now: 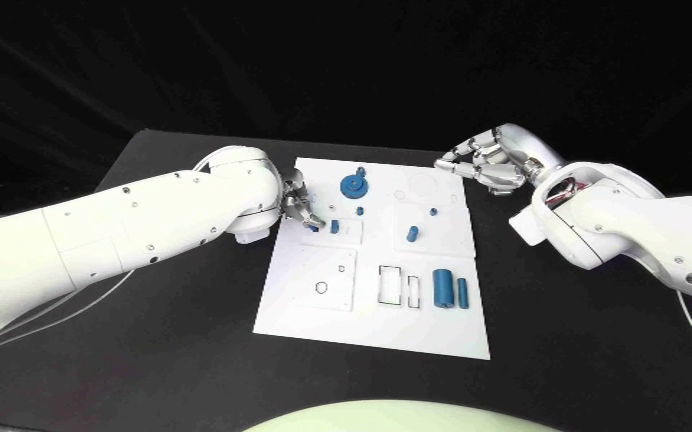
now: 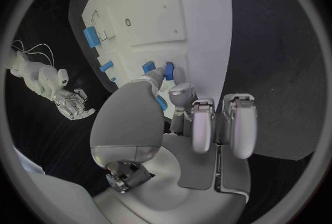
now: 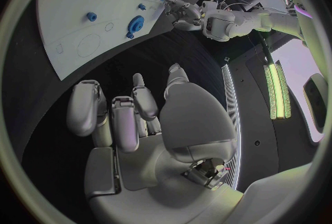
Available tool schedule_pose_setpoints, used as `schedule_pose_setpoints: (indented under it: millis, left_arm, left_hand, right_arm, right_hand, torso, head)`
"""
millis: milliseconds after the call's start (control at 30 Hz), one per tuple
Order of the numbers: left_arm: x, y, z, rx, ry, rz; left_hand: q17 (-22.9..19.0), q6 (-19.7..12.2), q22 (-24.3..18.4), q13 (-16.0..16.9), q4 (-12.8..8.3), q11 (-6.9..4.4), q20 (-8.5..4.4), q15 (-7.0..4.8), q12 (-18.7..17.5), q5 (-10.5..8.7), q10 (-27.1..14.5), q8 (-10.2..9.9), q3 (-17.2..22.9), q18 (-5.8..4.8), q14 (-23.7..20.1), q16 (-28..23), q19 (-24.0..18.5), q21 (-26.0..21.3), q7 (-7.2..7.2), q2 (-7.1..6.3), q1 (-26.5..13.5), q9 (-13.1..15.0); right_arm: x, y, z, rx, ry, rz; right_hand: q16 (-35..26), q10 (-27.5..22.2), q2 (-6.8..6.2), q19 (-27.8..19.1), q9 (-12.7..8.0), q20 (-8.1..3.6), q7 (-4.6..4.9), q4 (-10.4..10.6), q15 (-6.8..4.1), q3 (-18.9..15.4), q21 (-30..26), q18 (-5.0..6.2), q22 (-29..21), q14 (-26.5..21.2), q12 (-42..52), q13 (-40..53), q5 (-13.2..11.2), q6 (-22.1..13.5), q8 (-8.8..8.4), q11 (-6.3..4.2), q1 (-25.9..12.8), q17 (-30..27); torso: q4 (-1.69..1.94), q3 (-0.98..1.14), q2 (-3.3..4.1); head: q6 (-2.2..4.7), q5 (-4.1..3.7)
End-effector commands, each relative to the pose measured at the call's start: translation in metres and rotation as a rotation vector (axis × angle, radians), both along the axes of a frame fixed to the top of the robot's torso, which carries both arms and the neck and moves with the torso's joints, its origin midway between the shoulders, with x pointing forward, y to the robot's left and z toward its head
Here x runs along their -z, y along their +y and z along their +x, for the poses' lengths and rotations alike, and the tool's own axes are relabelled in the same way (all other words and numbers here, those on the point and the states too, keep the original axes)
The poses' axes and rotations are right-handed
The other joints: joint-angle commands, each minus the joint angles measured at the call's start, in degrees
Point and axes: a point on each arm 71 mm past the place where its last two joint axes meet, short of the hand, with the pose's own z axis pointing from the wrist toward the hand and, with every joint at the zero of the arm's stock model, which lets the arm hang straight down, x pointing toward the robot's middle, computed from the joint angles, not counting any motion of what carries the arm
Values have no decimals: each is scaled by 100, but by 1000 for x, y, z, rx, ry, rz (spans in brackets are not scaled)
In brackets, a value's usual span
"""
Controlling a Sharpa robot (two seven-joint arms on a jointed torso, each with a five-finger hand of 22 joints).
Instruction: Assemble the parts on the task board
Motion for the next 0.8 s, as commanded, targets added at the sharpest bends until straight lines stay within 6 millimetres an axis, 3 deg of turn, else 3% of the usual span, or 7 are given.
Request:
schedule_pose_setpoints:
  millis: [33,600,800]
  left_arm:
    - [1,0,-1,-15,16,28]
    - [1,-1,-1,-14,19,29]
    - [1,-1,0,-15,21,31]
  left_hand:
    - [1510,38,1509,15,0,14,-26,-47,30,-25,43,41,-63,-84,601,14,606,19,1,18,-61,-8]
    - [1510,44,1509,14,3,12,-26,-48,33,-24,46,53,-159,-84,601,14,606,19,-1,36,-77,-22]
    - [1510,43,1509,17,6,15,-28,-49,43,-28,50,73,-449,-84,601,14,606,19,3,69,-169,-63]
  right_arm:
    - [0,1,-1,-12,-4,-5]
    - [0,1,-1,-12,-5,-5]
    - [0,1,-1,-12,-5,-5]
  right_hand:
    - [-37,24,50,32,6,-15,-8,-10,-52,-28,-25,78,181,337,12,-4,18,-32,28,-28,-2,398]
    - [-38,24,50,32,6,-15,-8,-9,-52,-32,-27,78,181,336,12,-4,18,-33,28,-28,-6,397]
    - [-39,22,50,30,6,-15,-8,-8,-52,-35,-31,79,178,336,10,-7,18,-34,28,-27,-8,395]
  torso:
    - [-2,3,0]
    - [-3,4,1]
    - [-2,3,4]
  head:
    - [-7,1]
    - [-18,-8]
    - [-19,-10]
